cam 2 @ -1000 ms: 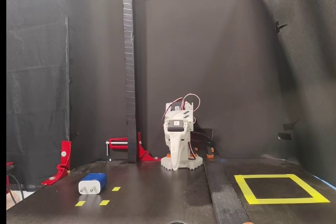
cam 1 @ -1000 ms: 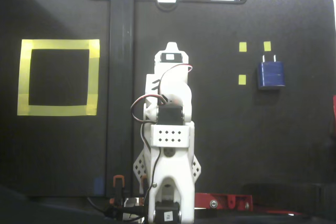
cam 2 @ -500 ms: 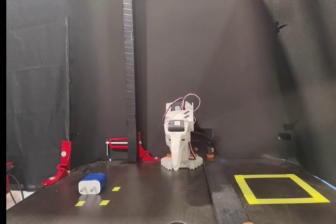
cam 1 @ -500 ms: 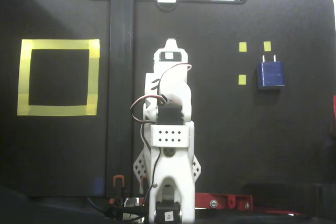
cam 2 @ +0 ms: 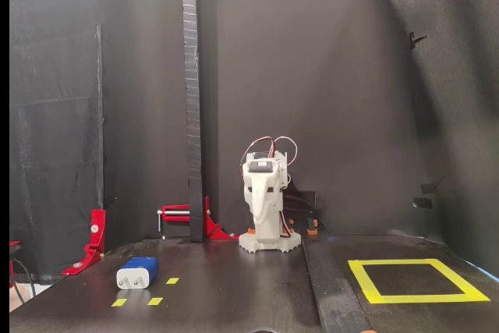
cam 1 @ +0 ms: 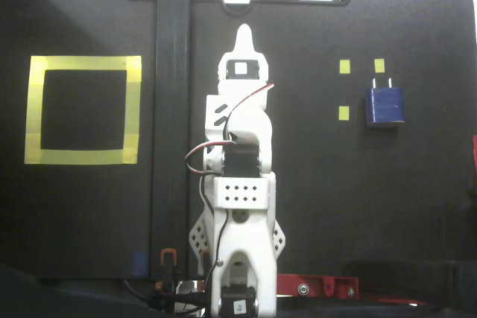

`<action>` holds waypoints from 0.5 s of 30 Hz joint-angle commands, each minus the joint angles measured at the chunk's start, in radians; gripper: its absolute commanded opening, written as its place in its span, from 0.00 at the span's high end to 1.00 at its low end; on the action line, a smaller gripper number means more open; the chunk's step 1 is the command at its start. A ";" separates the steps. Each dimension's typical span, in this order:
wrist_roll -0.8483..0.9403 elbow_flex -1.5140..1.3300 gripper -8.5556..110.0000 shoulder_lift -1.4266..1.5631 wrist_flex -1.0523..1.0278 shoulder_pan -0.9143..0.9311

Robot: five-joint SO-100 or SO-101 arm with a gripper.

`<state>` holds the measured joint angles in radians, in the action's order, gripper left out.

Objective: Grasp the block and place it in the designated area.

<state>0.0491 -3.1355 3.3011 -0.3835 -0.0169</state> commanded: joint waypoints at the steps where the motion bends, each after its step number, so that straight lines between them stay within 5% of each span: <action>1: 0.006 -0.008 0.93 0.006 0.066 0.006; 15: 0.006 -0.008 0.93 0.006 0.307 0.009</action>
<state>0.0491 -3.1355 3.3011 -0.0997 -0.0153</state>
